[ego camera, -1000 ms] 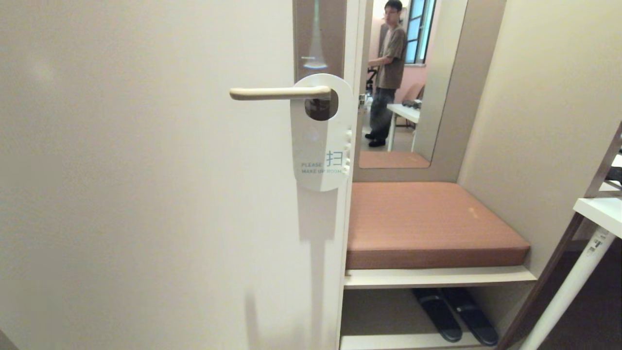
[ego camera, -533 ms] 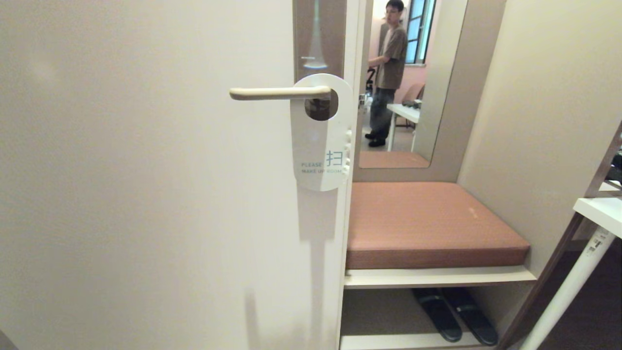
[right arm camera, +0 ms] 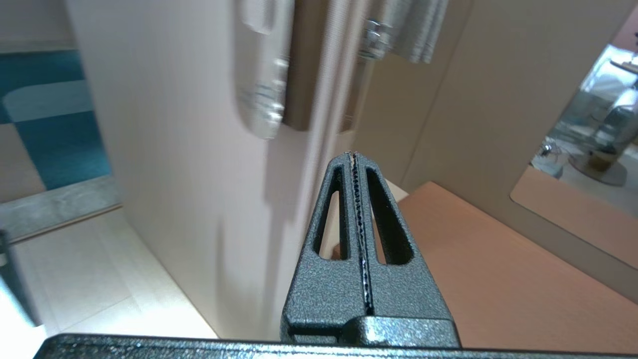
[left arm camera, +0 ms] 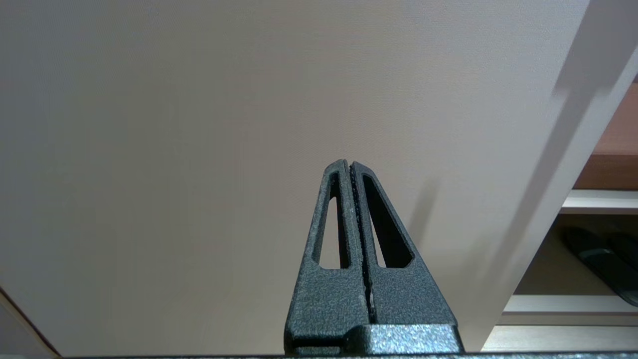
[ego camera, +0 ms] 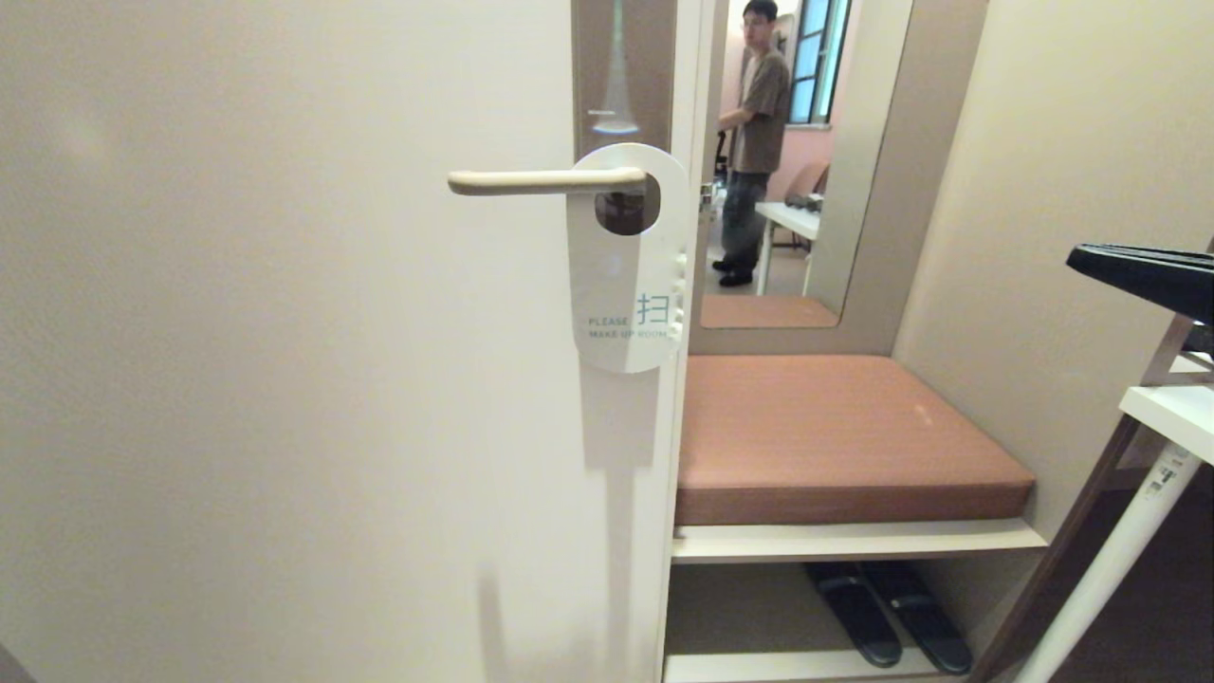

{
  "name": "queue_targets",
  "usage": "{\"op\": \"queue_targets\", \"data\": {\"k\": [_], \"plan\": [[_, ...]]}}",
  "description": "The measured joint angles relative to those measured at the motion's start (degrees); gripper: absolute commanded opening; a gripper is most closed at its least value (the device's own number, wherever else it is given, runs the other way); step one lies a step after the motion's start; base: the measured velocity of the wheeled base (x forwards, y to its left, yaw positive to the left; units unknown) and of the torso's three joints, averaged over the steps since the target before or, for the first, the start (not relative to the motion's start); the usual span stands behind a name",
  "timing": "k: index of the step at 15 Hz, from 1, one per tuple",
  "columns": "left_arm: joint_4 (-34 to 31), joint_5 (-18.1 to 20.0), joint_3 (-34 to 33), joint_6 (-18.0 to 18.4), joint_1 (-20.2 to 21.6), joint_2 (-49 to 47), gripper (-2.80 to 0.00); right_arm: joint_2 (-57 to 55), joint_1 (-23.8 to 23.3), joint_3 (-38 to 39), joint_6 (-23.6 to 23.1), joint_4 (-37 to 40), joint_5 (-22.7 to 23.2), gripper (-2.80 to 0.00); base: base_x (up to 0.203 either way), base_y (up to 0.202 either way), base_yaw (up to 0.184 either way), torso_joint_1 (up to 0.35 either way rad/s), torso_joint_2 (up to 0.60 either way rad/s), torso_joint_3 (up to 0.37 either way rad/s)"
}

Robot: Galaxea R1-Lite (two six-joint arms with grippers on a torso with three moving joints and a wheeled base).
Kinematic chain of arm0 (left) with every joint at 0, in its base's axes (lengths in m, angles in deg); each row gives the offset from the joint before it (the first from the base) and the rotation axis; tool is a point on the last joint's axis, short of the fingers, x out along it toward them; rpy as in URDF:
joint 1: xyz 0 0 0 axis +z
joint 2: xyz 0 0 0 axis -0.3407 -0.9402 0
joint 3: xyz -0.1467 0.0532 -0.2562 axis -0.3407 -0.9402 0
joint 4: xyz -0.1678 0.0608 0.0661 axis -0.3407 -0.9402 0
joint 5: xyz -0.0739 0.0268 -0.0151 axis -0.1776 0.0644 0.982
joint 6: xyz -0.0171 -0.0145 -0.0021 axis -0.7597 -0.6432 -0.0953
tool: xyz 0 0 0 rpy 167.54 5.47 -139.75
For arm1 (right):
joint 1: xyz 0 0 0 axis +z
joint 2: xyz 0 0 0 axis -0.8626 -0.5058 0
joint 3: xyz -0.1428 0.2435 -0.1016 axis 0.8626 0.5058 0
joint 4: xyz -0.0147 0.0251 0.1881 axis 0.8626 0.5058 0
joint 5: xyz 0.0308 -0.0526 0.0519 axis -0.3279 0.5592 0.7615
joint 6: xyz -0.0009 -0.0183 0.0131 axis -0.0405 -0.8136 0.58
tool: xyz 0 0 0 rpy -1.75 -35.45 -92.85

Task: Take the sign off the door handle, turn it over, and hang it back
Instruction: Take down the sign

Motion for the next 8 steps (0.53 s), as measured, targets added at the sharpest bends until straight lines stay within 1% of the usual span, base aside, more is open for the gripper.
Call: {"op": "queue_targets", "data": {"k": [2,3,8], "plan": [[-0.02,0.0,0.0,0.0,0.0,0.0,-2.8,-4.18,-0.49,-0.82,0.01,-3.63,0.26,-2.8,0.0,0.0,0.0,0.0,0.0,0.0],[0.0,0.0,0.0,0.0,0.0,0.0,-2.8,-6.18,-0.59,-1.6,0.01,-4.71,1.27,-2.8,0.0,0.0,0.0,0.0,0.0,0.0],[0.0,0.0,0.0,0.0,0.0,0.0,-2.8,-13.08,-0.69,-3.34,-0.07,-10.72,11.74,-2.8,0.0,0.0,0.0,0.0,0.0,0.0]]}}
